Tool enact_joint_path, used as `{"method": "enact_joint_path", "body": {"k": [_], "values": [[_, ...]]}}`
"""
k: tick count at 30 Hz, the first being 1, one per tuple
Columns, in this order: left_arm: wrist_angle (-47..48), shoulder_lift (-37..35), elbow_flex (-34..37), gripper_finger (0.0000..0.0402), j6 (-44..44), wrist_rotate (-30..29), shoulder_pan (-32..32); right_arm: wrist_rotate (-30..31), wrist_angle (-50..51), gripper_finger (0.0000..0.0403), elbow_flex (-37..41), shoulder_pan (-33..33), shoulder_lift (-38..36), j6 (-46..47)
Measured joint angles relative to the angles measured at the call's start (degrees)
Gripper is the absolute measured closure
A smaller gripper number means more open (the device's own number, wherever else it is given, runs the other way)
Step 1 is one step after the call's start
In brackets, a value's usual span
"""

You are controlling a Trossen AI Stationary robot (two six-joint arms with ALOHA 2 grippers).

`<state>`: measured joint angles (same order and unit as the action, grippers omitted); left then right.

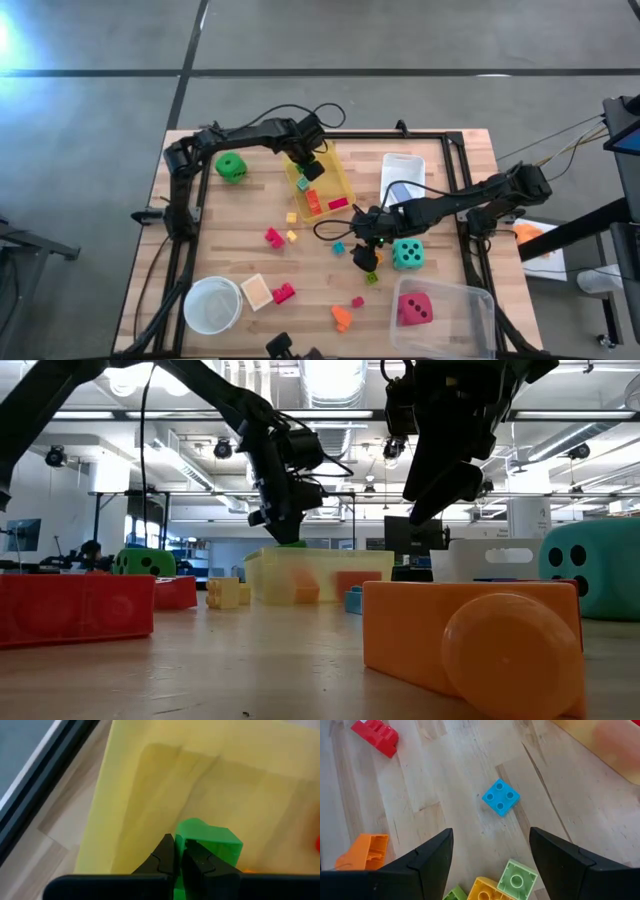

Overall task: Pick & Place Toys
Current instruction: Put the green game piece into the yellow bin

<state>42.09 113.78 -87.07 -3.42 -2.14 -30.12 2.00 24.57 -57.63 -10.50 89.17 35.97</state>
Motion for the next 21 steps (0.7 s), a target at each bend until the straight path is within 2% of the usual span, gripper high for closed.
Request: {"method": "enact_joint_path", "body": {"k": [4, 11, 21], "values": [[0.50, -0.01, 0.02, 0.0393, -2.22, -3.87, -0.89, -0.01, 0.00, 0.0148, 0.00, 0.02, 0.00, 0.00], [2.95, 0.28, 1.89, 0.0393, -4.09, -3.17, -1.03, -0.01, -0.02, 0.0148, 0.00, 0.02, 0.00, 0.00], [0.62, 0.29, 6.96, 0.0393, -4.27, -2.72, -1.09, -0.02, -0.02, 0.0148, 0.00, 0.02, 0.00, 0.00]]}}
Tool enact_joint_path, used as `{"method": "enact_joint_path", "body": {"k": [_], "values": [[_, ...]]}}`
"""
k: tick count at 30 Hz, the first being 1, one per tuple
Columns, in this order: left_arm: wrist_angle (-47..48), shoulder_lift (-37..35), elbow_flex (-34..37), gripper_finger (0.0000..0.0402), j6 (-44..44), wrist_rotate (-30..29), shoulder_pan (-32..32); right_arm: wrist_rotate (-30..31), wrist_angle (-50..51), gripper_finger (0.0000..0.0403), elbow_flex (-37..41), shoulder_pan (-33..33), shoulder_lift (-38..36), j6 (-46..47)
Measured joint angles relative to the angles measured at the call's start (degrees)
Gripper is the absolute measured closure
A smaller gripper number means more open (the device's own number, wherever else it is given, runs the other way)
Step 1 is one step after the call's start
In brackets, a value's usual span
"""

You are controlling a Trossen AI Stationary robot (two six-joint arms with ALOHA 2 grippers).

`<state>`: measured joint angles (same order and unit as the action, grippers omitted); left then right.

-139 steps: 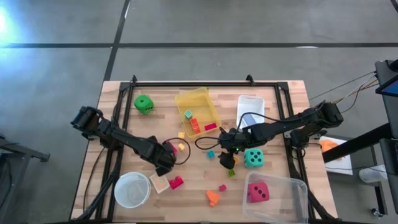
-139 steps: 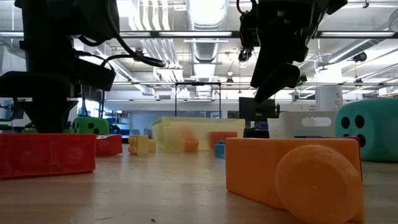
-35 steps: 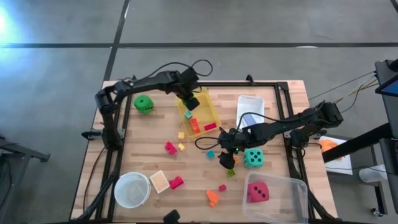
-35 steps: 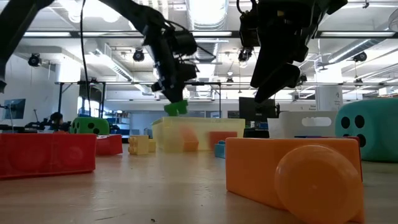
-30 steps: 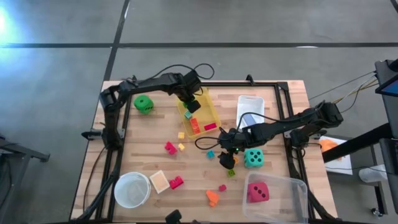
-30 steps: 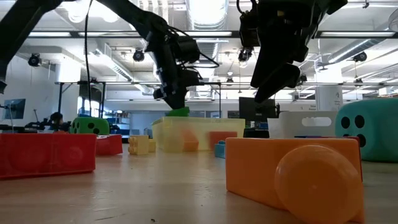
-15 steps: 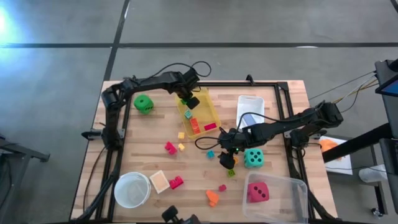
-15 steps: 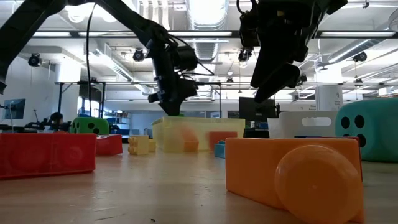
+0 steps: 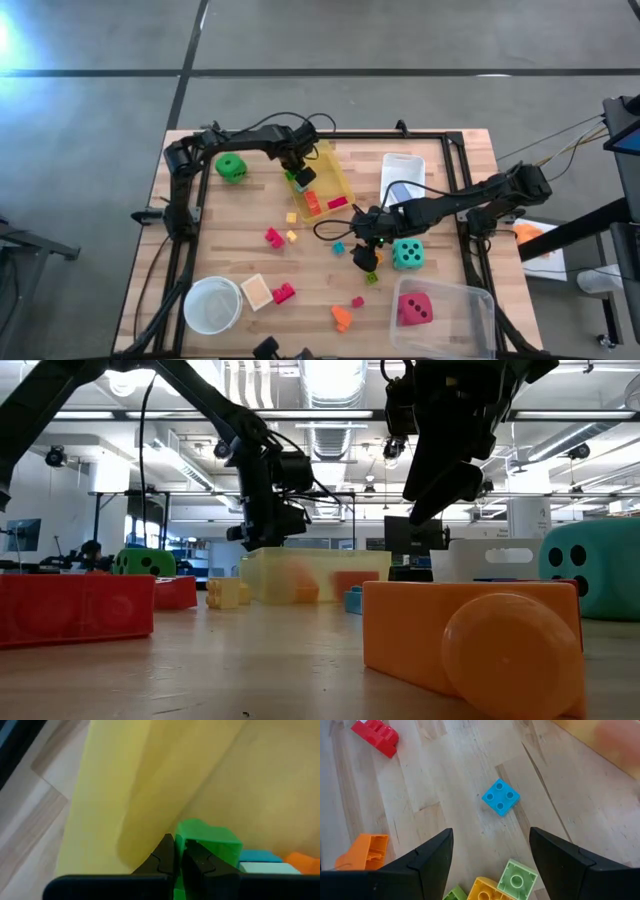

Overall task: Pick & Place Toys
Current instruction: Put the green game piece into the yellow bin

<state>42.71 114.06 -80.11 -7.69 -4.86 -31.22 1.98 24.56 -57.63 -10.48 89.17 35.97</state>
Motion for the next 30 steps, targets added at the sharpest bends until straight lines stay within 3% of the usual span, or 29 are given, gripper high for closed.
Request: {"method": "enact_joint_path", "body": {"k": [30], "values": [[-1.13, -0.02, 0.99, 0.0375, -0.72, 0.62, 0.11, 0.00, 0.00, 0.0148, 0.00, -0.02, 0.00, 0.00]]}}
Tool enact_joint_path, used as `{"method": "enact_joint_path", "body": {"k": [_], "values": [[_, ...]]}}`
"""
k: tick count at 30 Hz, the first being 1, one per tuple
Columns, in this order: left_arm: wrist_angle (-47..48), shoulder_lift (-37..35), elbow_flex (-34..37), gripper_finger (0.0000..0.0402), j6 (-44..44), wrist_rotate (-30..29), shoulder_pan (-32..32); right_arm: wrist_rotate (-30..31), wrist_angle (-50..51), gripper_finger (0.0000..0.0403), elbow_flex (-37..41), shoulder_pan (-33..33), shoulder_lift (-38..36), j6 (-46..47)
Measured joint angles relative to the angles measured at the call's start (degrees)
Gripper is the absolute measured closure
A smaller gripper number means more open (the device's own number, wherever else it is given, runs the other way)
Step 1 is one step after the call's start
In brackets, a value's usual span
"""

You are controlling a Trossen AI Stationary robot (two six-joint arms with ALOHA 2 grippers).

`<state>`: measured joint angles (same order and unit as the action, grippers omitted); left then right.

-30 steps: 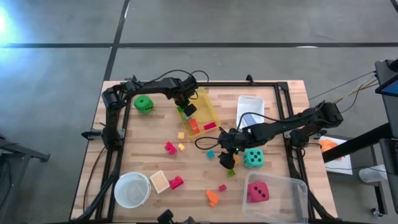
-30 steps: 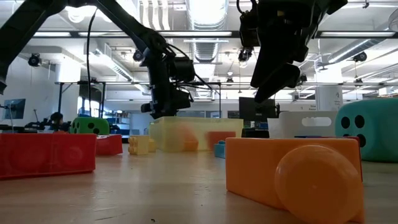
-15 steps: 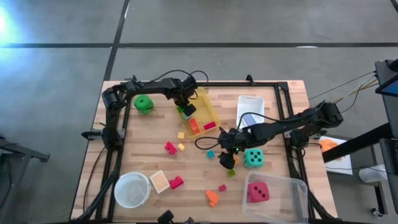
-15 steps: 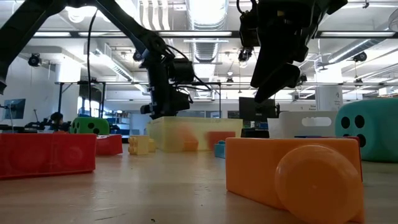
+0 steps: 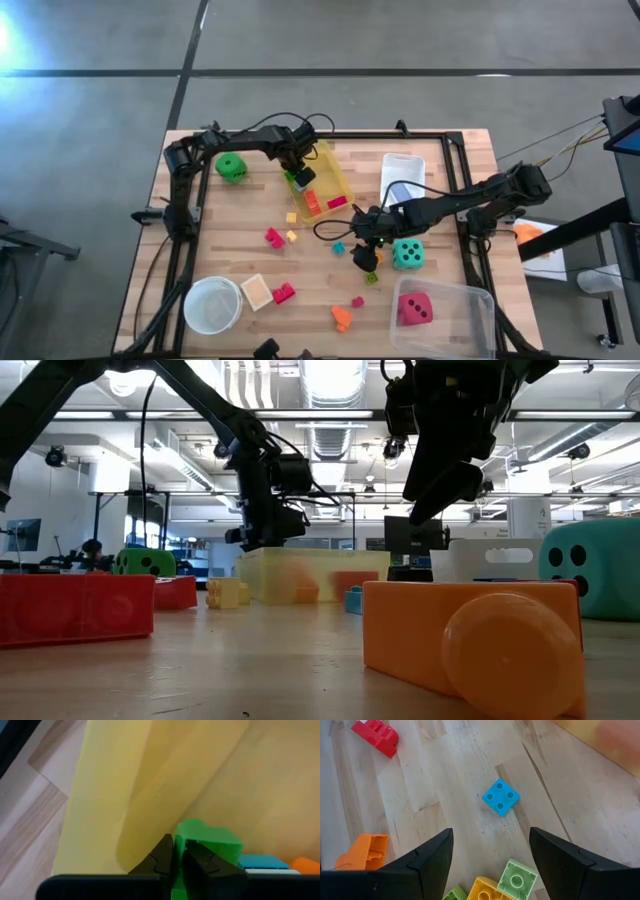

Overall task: Pick & Place Toys
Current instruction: Put the green game piece into the yellow bin, then put the green dice into the transparent bin

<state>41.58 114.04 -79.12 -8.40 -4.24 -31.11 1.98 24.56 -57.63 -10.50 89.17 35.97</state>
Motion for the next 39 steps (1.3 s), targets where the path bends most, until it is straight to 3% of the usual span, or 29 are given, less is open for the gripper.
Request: {"method": "enact_joint_path", "body": {"k": [5, 16, 21, 27, 34, 39], "values": [[0.25, 0.00, -0.04, 0.0356, 0.02, 0.01, 0.04, 0.02, 0.00, 0.0148, 0.00, 0.02, 0.00, 0.00], [1.92, -0.30, -0.04, 0.0195, 0.69, 0.43, 0.04, 0.01, 0.00, 0.0148, 0.00, 0.00, 0.00, 0.00], [2.58, -2.95, -0.06, 0.0151, 0.44, 1.02, 0.04, 0.01, -0.01, 0.0148, 0.00, 0.00, 0.00, 0.00], [3.75, -7.94, -0.08, 0.0133, -0.17, 1.22, 0.19, 0.00, 0.00, 0.0148, 0.00, -0.01, 0.00, 0.00], [11.63, -14.62, -0.10, 0.0132, -0.47, 1.10, 0.97, 0.01, 0.00, 0.0148, 0.00, -0.01, 0.00, 0.00], [18.99, -19.33, -0.10, 0.0132, -6.15, -2.94, 1.03, 0.02, 0.00, 0.0148, 0.00, 0.01, 0.00, 0.00]]}}
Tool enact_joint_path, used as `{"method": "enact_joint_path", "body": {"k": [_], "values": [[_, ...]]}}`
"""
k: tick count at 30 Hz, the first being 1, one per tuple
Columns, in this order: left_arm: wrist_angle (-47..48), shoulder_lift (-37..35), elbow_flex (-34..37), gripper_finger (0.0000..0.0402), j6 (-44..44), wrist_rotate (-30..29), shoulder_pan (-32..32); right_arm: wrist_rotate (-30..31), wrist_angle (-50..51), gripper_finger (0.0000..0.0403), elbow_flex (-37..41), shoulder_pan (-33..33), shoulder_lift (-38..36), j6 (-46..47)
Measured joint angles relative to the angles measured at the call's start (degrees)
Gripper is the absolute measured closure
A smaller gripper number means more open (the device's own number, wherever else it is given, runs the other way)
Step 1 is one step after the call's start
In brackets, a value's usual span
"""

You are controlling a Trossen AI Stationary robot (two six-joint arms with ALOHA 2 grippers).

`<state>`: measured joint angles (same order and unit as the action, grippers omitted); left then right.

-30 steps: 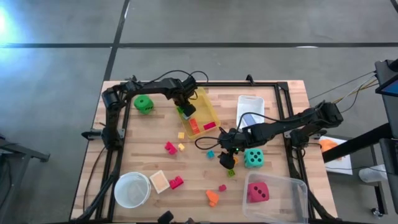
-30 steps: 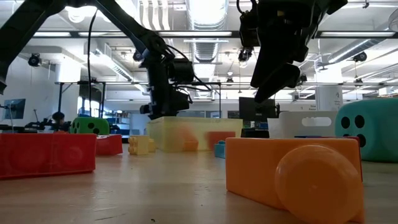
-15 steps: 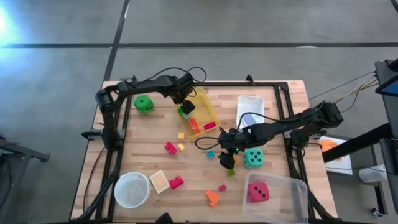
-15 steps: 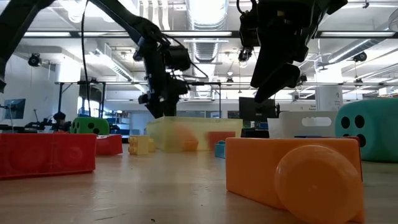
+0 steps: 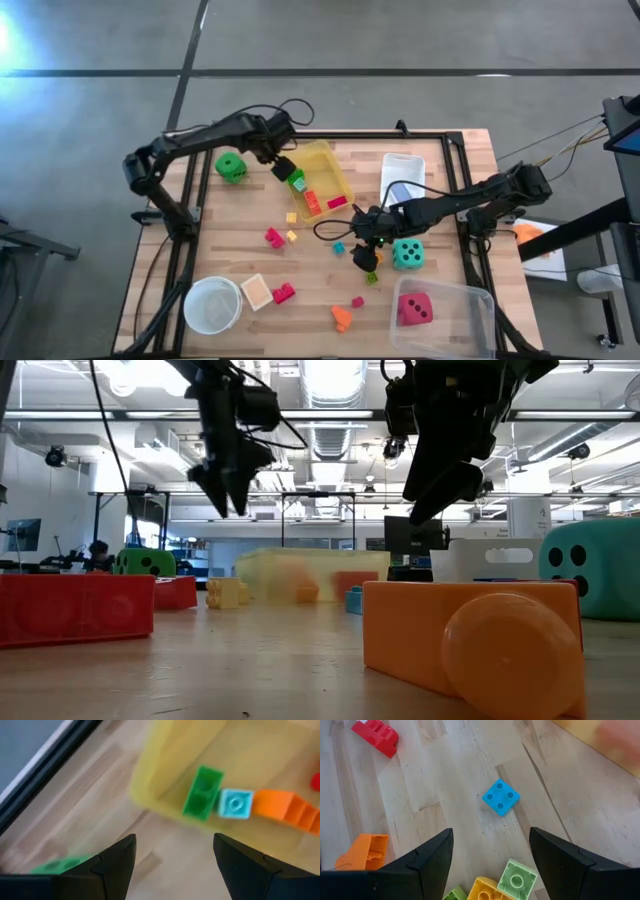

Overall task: Pick & Place Toys
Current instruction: Put the green dice into the transparent bin

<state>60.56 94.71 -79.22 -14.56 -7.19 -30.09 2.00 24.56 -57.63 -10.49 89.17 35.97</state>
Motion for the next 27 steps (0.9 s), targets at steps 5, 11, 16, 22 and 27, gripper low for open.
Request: {"method": "enact_joint_path", "body": {"k": [5, 11, 16, 22, 27], "values": [[6.53, -2.88, 0.00, 0.0132, -1.78, -2.61, 0.00, 0.00, 0.00, 0.0148, 0.00, -0.02, 0.00, 0.00], [11.09, -4.27, 0.00, 0.0132, -1.73, -4.87, -0.02, -0.02, 0.00, 0.0148, 0.00, 0.00, 0.00, 0.00], [11.29, -4.34, 0.00, 0.0132, 1.47, -5.22, -0.02, -0.01, 0.00, 0.0148, 0.00, -0.02, 0.00, 0.00], [11.08, -4.34, 0.00, 0.0132, -0.23, -10.25, -0.02, -0.01, 0.00, 0.0148, 0.00, -0.01, 0.00, 0.00], [12.36, -4.30, 0.00, 0.0132, -1.78, -20.36, -0.02, -0.01, 0.00, 0.0148, 0.00, 0.00, 0.00, 0.00]]}}
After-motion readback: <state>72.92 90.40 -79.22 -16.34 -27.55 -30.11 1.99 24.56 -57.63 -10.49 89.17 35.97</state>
